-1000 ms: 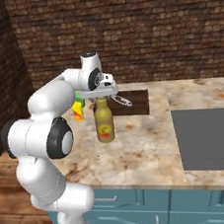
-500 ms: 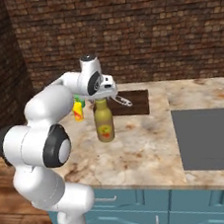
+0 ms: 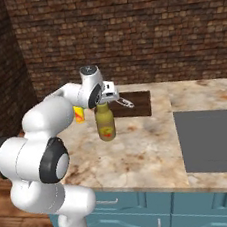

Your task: Place the drinks on the dining counter in a tight cluster.

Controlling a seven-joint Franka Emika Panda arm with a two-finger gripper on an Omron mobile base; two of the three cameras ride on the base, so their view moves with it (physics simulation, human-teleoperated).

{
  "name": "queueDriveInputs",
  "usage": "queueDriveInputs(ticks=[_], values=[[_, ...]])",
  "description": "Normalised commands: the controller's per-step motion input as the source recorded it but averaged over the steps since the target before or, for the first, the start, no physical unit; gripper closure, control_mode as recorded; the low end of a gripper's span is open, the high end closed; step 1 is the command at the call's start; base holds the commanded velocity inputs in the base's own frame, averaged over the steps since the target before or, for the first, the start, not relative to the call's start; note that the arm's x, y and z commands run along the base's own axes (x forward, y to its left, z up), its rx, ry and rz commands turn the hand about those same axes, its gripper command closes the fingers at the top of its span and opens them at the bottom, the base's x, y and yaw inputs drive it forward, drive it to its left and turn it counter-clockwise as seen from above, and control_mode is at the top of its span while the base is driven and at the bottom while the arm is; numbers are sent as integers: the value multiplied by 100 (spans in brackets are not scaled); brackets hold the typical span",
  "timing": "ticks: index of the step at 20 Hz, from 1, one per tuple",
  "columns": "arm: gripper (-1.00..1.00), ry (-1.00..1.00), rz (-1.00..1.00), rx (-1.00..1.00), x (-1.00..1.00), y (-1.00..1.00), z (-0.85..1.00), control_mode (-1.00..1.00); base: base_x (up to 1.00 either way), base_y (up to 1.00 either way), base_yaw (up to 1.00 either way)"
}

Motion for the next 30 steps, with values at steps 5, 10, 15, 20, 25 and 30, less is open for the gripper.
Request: queueDriveInputs(ticks=[5,10,15,20,25,30], values=[[100,7,0,-2,0,0,0,-100,0,0,0],[100,6,0,-7,0,0,-6,-100,0,0,0],[100,2,0,-2,0,0,-22,-100,0,0,0],[100,0,0,0,0,0,-20,-100,0,0,0],[100,0,0,0,0,0,0,-100,0,0,0],[-100,0,0,0,0,0,0,-100,0,0,0]])
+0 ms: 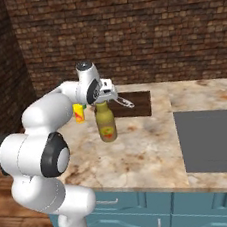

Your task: Place the drinks on the dining counter in a tight cluster.

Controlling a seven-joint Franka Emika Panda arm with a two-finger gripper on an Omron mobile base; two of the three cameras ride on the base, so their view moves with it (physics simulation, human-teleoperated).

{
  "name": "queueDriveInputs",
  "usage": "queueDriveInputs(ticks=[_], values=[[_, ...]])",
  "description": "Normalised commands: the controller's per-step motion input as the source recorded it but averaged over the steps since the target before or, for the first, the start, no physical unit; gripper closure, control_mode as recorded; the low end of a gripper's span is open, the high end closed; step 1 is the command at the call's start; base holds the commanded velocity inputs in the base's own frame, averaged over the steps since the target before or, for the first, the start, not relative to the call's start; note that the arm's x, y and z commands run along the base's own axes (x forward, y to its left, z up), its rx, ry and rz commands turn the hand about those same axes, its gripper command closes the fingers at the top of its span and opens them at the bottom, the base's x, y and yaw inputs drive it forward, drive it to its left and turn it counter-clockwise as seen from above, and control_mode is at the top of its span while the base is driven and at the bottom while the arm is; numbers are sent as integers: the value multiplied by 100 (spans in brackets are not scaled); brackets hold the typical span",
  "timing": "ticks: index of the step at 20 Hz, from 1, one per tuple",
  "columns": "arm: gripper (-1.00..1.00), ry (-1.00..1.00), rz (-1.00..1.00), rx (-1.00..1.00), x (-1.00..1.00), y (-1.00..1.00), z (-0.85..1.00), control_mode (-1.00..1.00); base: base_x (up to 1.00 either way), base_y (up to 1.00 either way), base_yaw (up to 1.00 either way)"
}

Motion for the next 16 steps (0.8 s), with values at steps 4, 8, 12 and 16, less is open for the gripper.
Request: queueDriveInputs(ticks=[4,8,12,16], values=[[-100,0,0,0,0,0,0,-100,0,0,0],[-100,0,0,0,0,0,0,-100,0,0,0],[-100,0,0,0,0,0,0,-100,0,0,0],[-100,-1,0,0,-2,0,0,-100,0,0,0]])
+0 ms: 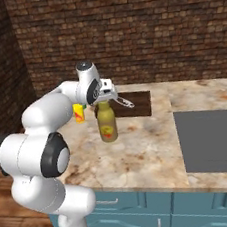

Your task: Place the drinks on the dining counter in a tight cluster.

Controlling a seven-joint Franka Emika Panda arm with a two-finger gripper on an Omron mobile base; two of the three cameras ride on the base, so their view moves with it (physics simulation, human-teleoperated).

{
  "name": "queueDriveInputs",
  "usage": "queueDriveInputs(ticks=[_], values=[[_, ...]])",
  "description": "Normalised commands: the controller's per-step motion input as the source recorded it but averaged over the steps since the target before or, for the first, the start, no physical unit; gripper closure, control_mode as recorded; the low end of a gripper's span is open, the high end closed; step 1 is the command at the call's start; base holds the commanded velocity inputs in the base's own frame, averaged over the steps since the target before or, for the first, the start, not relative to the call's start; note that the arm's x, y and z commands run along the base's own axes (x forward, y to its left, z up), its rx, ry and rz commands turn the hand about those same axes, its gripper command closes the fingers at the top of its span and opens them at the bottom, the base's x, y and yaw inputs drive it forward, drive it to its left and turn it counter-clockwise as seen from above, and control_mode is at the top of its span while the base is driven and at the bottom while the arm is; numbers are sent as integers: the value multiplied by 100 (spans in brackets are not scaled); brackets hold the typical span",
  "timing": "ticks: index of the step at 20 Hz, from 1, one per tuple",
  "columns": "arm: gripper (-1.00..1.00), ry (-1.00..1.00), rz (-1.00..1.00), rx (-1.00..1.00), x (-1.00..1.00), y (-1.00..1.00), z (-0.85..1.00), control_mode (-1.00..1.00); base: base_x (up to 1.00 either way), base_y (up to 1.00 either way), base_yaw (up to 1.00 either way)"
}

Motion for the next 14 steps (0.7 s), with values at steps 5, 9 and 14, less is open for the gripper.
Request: queueDriveInputs(ticks=[5,9,14], values=[[-100,-6,0,0,-21,0,8,-100,0,0,0],[-100,-9,0,0,-54,0,17,-100,0,0,0],[-100,-4,0,0,-94,0,7,-100,0,0,0]])
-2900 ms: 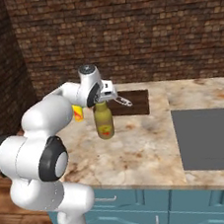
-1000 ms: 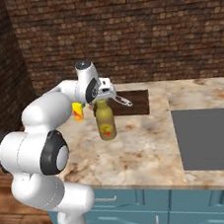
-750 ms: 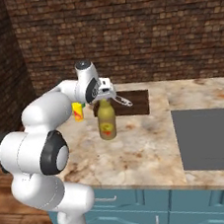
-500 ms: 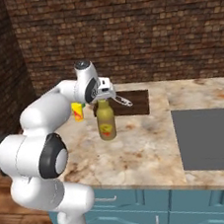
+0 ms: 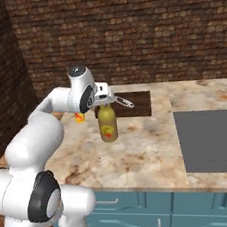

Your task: Place the drinks on the dining counter in a tight cluster.

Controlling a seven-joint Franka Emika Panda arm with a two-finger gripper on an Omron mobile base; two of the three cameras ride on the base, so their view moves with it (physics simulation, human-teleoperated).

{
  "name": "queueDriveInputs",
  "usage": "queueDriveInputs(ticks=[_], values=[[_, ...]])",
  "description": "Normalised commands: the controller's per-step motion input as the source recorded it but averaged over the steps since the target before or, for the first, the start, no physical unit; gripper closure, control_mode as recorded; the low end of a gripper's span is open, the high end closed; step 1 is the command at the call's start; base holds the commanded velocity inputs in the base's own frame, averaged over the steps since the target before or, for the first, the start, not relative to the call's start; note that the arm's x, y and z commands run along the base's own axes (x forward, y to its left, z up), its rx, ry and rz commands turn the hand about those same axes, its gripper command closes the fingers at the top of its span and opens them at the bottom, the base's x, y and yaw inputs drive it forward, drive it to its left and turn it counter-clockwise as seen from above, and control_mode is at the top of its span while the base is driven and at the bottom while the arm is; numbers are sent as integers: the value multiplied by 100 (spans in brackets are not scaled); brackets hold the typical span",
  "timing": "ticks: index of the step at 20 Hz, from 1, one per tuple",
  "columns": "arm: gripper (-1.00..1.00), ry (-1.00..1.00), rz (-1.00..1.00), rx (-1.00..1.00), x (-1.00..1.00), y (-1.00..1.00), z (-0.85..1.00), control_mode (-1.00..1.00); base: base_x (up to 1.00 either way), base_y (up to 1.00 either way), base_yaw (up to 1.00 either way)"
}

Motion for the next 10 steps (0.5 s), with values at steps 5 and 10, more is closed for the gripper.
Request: queueDriveInputs(ticks=[5,10], values=[[-100,5,0,0,-94,0,2,-100,0,0,0],[-100,24,0,0,-68,1,36,-100,0,0,0]])
